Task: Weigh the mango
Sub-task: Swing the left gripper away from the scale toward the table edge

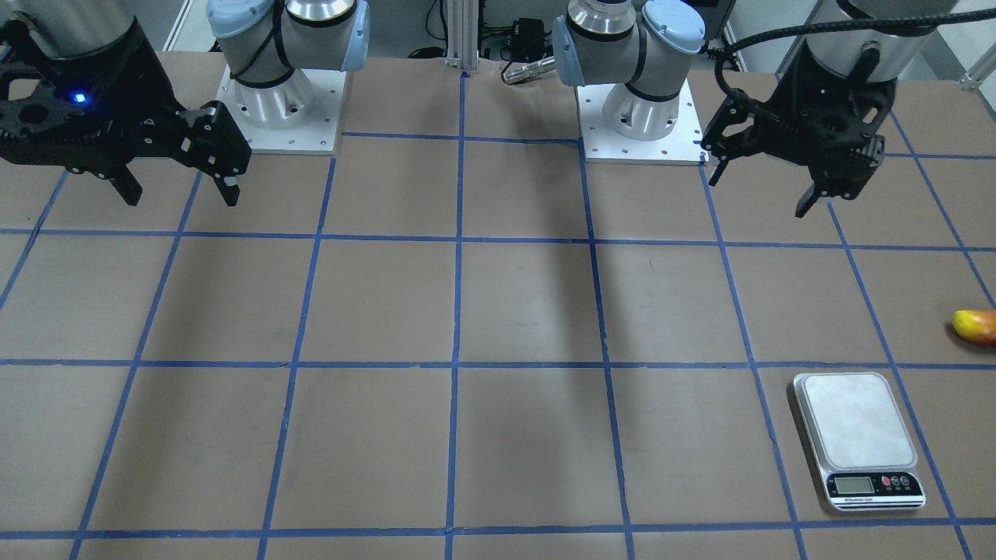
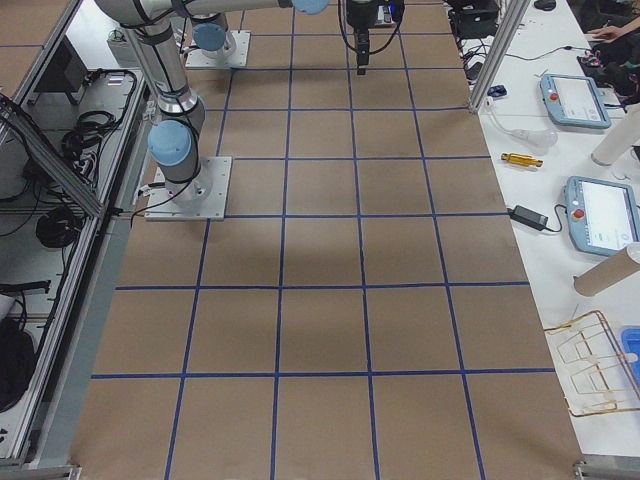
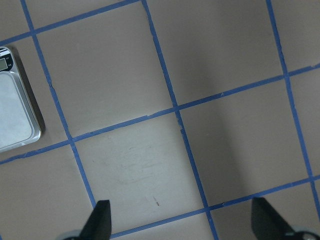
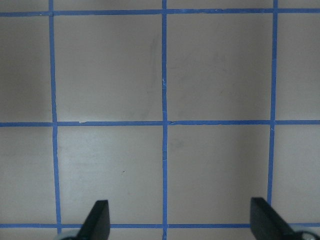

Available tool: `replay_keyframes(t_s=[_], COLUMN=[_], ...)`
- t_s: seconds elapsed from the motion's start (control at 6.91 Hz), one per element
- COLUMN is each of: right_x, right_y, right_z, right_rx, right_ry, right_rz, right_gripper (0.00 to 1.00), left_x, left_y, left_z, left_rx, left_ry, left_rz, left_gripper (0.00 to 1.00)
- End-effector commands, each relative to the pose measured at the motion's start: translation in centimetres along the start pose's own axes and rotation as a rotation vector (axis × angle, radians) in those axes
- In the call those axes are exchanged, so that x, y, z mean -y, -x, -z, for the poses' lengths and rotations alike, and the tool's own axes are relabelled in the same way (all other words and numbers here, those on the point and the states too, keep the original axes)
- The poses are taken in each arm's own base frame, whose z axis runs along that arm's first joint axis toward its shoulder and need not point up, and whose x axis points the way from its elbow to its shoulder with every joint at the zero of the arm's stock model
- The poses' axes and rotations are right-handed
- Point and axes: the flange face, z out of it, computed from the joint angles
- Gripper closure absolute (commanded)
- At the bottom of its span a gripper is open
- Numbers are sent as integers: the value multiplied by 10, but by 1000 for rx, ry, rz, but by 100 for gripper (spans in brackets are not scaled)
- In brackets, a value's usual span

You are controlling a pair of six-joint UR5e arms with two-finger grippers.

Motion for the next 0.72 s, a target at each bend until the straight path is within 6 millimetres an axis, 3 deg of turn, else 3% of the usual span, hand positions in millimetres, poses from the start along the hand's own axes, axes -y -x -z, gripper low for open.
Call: replay_keyframes(t_s=[0.0,0.29,0.58], right_x=[0,-1,-1], right_y=[0,0,0], right_z=[0,1,1], right_rx=[0,0,0], right_ry=[0,-2,-2], right_rz=[0,0,0], right_gripper=[0,0,0], left_x=[-45,-114,-182], left_y=[67,146,237], left_z=[2,-4,-30], left_rx=[-24,-86,-109], left_ry=[22,46,24], left_rz=[-137,-115,-284], left_gripper=[0,0,0])
